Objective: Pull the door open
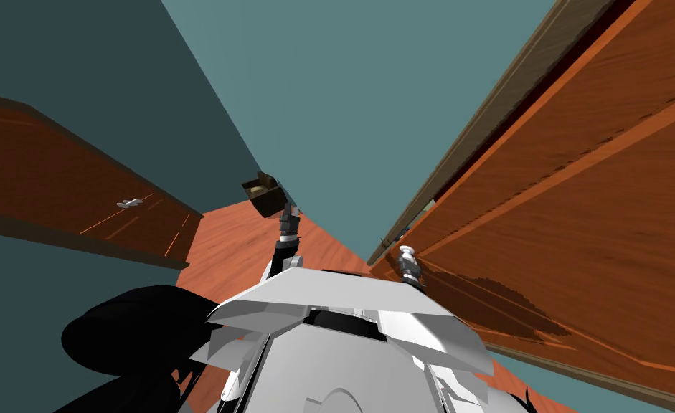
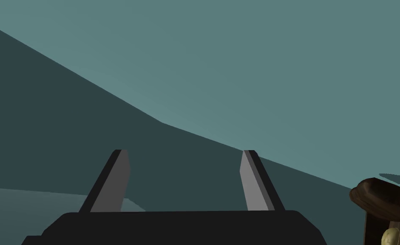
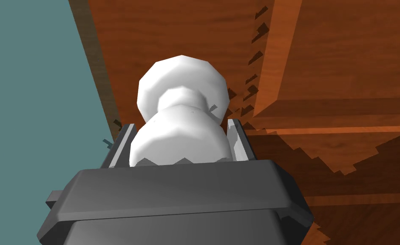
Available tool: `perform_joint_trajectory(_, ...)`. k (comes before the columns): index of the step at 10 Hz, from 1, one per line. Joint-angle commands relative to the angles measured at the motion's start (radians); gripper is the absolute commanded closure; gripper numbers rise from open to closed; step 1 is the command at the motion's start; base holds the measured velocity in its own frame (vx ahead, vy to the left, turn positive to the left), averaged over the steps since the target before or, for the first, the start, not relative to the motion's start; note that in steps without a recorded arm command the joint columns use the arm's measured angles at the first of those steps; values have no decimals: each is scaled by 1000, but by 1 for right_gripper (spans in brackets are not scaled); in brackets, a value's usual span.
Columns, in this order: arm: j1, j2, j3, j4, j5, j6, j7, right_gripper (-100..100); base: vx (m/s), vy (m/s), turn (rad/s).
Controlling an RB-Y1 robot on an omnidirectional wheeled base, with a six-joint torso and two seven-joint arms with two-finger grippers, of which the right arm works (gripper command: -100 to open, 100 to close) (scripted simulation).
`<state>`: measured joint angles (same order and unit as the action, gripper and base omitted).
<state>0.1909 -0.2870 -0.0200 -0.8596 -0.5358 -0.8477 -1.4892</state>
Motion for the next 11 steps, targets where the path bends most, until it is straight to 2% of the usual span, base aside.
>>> perform_joint_trajectory(1,7,-15,27,-10,13,-2,-29,100,-211,3,91)
perform_joint_trajectory(4,20,-34,63,-31,31,2,-63,100,-245,-1,70)
perform_joint_trajectory(6,21,-34,67,-28,33,5,-64,100,-146,7,30)
perform_joint_trajectory(7,35,-46,91,-34,47,-5,-85,100,-182,-14,90)
perform_joint_trajectory(11,63,-78,141,-54,78,-33,-129,100,-245,-22,83)
